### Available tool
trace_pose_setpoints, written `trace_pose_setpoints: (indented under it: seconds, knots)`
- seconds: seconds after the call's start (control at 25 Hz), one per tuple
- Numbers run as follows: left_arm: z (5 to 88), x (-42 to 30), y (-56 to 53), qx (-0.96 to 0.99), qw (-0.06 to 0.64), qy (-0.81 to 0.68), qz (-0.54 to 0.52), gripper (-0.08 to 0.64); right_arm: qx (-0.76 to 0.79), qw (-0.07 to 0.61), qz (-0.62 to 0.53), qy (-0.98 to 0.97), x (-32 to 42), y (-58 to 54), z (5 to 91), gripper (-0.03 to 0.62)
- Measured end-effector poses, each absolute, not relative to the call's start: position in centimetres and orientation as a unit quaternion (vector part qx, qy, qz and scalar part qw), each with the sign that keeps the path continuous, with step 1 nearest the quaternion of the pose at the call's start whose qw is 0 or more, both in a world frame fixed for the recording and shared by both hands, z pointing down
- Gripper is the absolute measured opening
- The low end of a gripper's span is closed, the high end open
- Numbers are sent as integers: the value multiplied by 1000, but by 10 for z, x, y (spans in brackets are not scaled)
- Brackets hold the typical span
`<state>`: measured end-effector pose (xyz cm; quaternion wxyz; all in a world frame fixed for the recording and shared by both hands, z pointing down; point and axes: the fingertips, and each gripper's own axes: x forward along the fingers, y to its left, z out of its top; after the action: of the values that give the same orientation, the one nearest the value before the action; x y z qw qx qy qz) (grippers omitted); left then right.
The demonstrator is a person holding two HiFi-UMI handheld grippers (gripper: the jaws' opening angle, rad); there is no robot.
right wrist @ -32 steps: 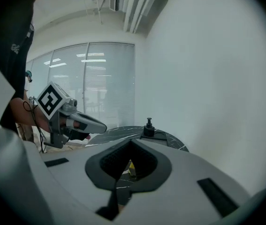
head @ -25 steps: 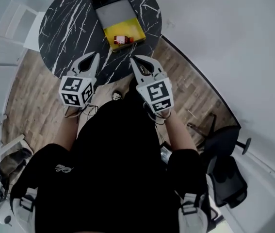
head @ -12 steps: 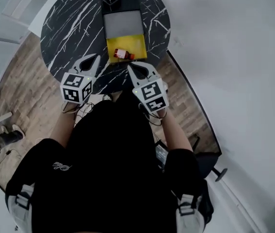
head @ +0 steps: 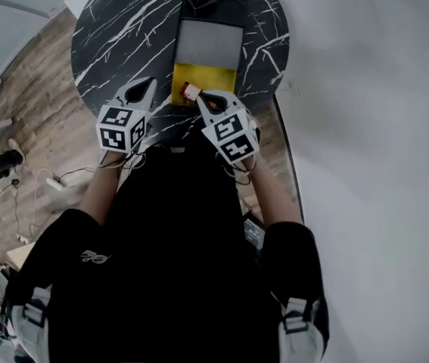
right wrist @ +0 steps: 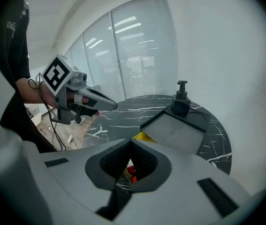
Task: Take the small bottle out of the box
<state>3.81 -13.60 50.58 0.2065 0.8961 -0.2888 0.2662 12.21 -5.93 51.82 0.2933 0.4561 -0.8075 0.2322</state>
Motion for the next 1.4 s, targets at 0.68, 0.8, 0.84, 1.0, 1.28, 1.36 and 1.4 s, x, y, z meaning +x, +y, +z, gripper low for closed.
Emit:
trace_pose_setpoints:
  seconds: [0.68,0.8,0.84,1.0,1.28,1.36,1.4]
  knots:
    - [553,9,-116,825,293,-397,274,-2,338,362,265,-827,115,-75,580,-3]
    - [560,5,-110,820,303,-401,273,-2,329,375,269,-824,111,-76,588,-3]
    - [563,4,-108,819,305,-402,272,-2,325,379,268,-824,109,-77,590,-3]
    - [574,-2,-97,813,320,-398,280,-2,318,394,272,-818,103,-75,598,-3]
    - [582,-6,-86,809,333,-396,277,-2,307,430,282,-801,103,-73,615,76]
    - [582,-8,-82,809,337,-393,277,-2,303,432,296,-796,101,-73,619,99]
    - [582,-8,-81,810,340,-391,275,-2,301,431,308,-793,100,-73,621,117]
